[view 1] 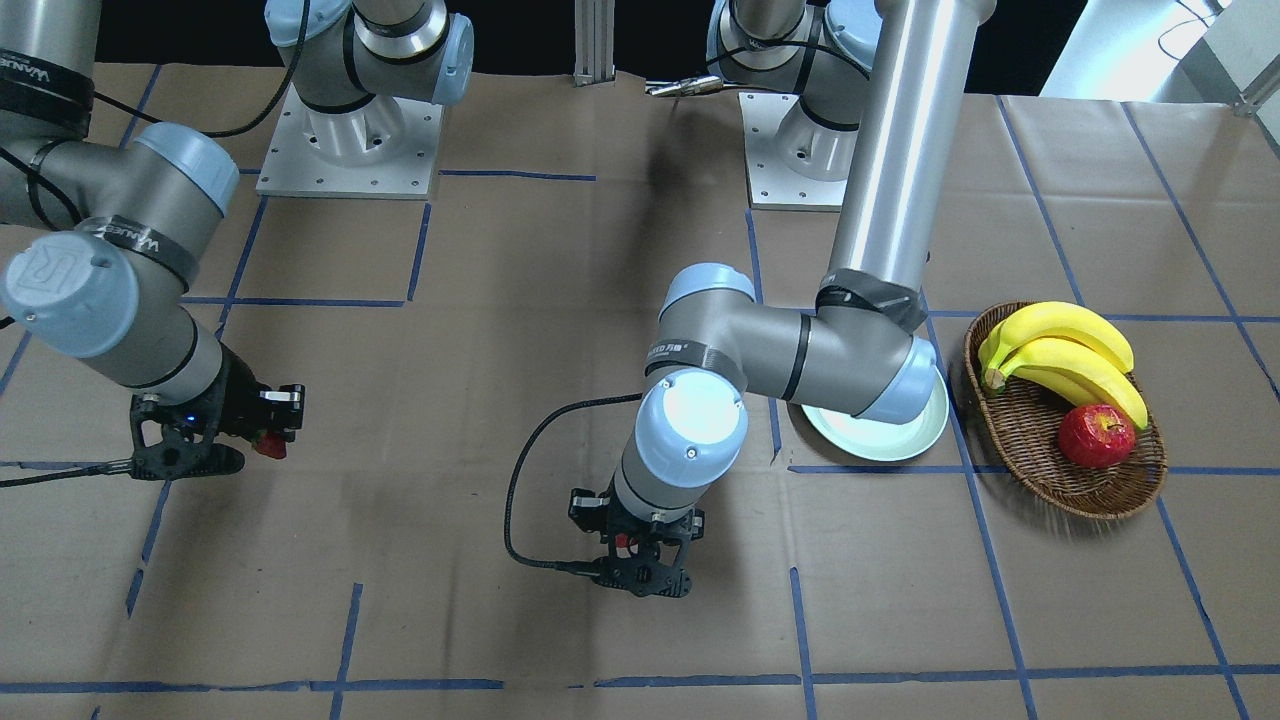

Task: Collect all strawberries into plate
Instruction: 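Carry strawberry to plate with left gripper while right grasps second strawberry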

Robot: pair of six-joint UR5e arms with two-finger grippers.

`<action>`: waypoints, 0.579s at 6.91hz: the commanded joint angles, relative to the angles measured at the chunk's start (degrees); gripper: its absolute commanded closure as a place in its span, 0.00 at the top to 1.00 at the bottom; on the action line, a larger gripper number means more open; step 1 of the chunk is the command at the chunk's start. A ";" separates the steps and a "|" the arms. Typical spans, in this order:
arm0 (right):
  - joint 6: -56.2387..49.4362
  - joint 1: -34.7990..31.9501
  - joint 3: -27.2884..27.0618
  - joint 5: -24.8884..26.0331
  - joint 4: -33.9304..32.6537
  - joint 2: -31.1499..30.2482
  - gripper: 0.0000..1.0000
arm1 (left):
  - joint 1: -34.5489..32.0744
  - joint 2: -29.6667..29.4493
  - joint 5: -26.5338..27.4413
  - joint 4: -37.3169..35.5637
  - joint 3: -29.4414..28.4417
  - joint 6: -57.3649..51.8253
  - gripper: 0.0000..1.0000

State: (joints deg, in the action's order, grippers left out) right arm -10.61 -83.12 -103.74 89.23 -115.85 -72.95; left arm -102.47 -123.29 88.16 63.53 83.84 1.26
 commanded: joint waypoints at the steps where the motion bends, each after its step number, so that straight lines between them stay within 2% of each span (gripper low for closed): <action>1: 14.05 -9.03 0.64 -0.55 -0.42 0.61 0.07 | 6.10 11.53 7.71 3.62 12.50 -12.12 0.00; 2: 19.78 -13.08 1.34 -0.38 -0.60 1.40 0.07 | 11.62 17.41 9.04 1.79 22.06 -18.95 0.00; 3: 22.45 -15.47 2.39 -0.46 -1.12 2.71 0.07 | 17.68 20.52 8.88 -4.58 30.77 -24.15 0.00; 4: 27.43 -18.37 3.53 -0.55 -1.22 4.38 0.07 | 21.57 20.29 9.05 -13.87 36.60 -27.86 0.00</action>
State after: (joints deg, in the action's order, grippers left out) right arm 11.11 -97.81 -101.52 88.77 -116.80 -70.41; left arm -86.44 -104.67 96.86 58.75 112.04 -21.24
